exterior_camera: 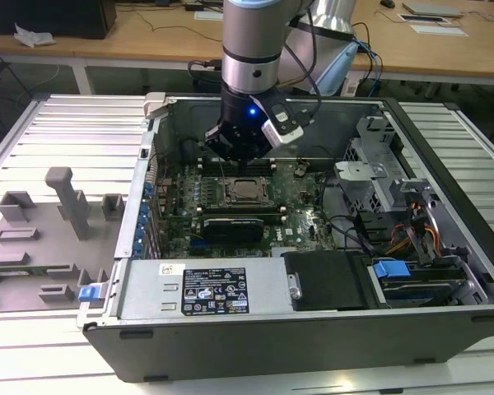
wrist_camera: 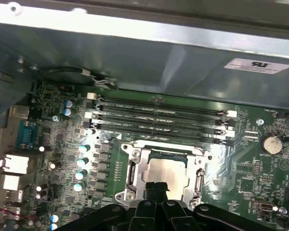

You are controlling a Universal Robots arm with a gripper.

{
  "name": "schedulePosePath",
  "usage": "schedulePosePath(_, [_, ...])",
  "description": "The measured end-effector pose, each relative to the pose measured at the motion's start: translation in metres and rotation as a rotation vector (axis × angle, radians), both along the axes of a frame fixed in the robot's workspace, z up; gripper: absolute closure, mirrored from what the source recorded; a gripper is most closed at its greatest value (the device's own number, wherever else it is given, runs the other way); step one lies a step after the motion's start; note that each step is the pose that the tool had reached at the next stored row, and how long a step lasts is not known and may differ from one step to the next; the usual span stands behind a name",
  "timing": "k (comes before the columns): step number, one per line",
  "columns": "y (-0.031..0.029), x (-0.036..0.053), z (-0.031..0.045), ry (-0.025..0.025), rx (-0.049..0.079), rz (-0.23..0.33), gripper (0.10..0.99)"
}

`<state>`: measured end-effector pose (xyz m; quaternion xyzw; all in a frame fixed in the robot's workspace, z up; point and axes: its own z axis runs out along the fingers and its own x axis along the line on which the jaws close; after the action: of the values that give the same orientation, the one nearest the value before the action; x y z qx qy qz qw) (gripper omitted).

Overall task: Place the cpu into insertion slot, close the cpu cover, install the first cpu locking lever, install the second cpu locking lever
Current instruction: 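Install the first cpu locking lever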

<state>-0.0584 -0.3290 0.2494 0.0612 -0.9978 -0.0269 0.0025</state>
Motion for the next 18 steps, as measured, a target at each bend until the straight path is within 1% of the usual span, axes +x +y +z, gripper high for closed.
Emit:
schedulePosePath(2, [0.0,-0.0065,0.0,0.0,0.0,0.0,0.98])
schedulePosePath(3, [0.0,-0.0116,0.0,0.0,0.0,0.0,0.98])
schedulePosePath(5, [0.0,-0.0186,0.0,-0.0003,0.0,0.0,0.98])
schedulePosePath(7, [0.0,-0.0311,0.0,-0.0008,0.0,0.0,0.98])
schedulePosePath(9, [0.0,-0.0379,0.0,-0.0012,0.0,0.0,0.98])
schedulePosePath(10, [0.0,-0.0427,0.0,-0.0014,0.0,0.0,0.98])
schedulePosePath(11, [0.0,-0.0455,0.0,-0.0017,0.002,0.0,0.98])
schedulePosePath(12, [0.0,-0.0472,0.0,-0.002,0.008,0.0,0.98])
schedulePosePath(15, [0.0,-0.0509,0.0,-0.0041,0.048,0.0,0.98])
schedulePosePath(16, [0.0,-0.052,0.0,-0.0057,0.074,0.0,0.98])
schedulePosePath(17, [0.0,-0.0529,0.0,-0.0071,0.096,0.0,0.98])
schedulePosePath(18, [0.0,-0.0535,0.0,-0.0086,0.124,0.0,0.98])
